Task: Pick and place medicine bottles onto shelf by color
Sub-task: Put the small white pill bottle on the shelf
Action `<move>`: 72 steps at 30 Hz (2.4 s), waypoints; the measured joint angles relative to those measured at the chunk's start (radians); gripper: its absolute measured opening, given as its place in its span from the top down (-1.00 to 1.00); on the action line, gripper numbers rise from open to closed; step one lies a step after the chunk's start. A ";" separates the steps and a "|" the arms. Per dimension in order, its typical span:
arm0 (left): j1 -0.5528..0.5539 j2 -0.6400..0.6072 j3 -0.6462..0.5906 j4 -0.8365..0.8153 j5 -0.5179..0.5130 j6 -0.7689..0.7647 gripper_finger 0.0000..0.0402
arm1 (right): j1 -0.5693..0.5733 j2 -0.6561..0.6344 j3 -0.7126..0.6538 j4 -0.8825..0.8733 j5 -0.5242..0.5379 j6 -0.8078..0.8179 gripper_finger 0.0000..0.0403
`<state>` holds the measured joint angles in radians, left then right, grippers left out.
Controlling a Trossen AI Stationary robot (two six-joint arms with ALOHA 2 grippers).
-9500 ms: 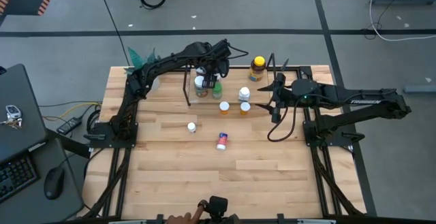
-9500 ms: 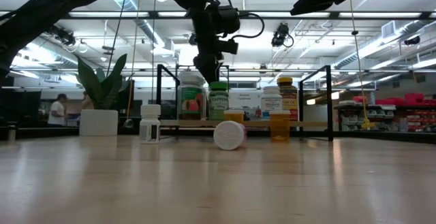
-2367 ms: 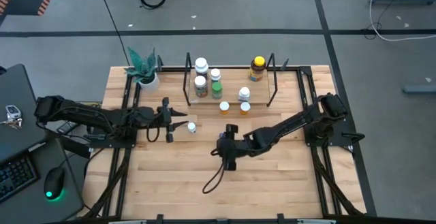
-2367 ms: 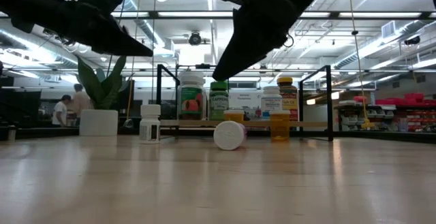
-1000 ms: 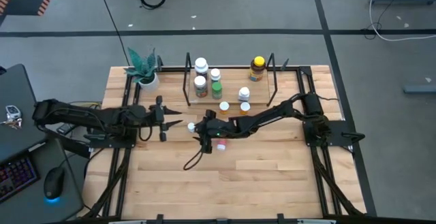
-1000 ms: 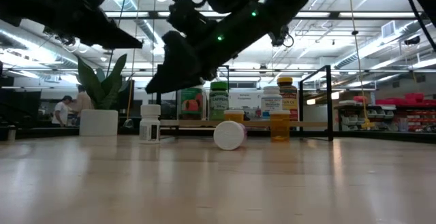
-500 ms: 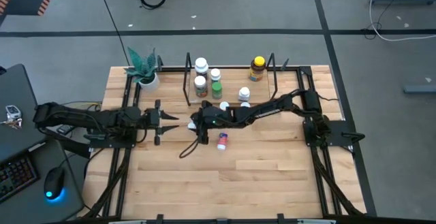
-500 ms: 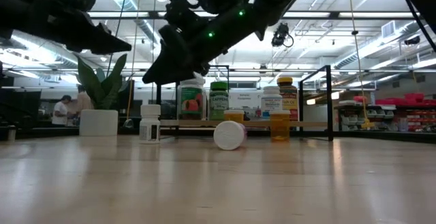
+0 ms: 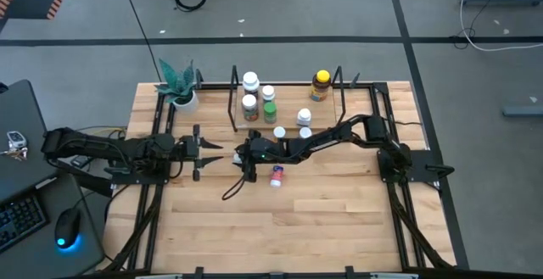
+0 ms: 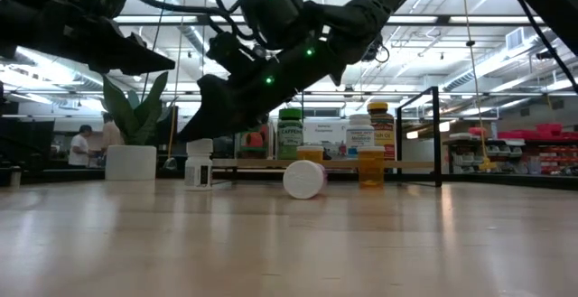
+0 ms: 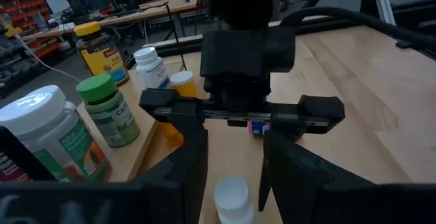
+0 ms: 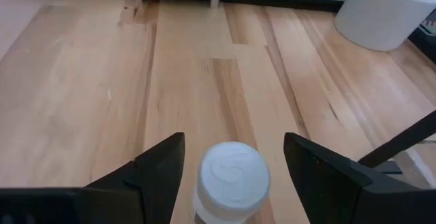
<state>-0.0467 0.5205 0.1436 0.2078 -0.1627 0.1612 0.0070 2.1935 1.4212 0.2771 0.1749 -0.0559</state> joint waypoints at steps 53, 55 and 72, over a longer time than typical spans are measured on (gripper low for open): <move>0.000 0.000 0.000 0.001 0.000 0.008 0.30 | -0.037 -0.118 0.000 -0.205 -0.073 0.047 0.15; 0.000 0.000 0.000 0.001 0.000 0.008 0.28 | -0.038 -0.149 0.000 -0.247 -0.072 0.044 0.15; 0.000 0.000 0.000 0.001 0.000 0.008 0.30 | -0.036 -0.424 -0.038 -0.461 -0.011 0.003 0.15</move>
<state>-0.0471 0.5209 0.1436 0.2092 -0.1631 0.1688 -0.0288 1.7699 1.3828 -0.1840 0.1643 -0.0526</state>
